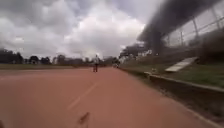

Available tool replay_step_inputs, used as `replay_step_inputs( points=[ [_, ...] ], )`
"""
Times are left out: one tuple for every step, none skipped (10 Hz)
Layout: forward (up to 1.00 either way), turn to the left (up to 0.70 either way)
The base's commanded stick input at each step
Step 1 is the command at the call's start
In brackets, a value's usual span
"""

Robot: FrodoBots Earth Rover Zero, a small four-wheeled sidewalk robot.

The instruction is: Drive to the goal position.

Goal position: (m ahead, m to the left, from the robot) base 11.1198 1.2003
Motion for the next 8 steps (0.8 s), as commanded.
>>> replay_step_inputs(
  points=[
    [0.85, 0.01],
    [0.85, 0.01],
    [0.85, 0.01],
    [0.85, 0.01],
    [0.85, -0.06],
    [0.85, -0.17],
    [0.85, -0.27],
    [0.85, 0.01]
  ],
)
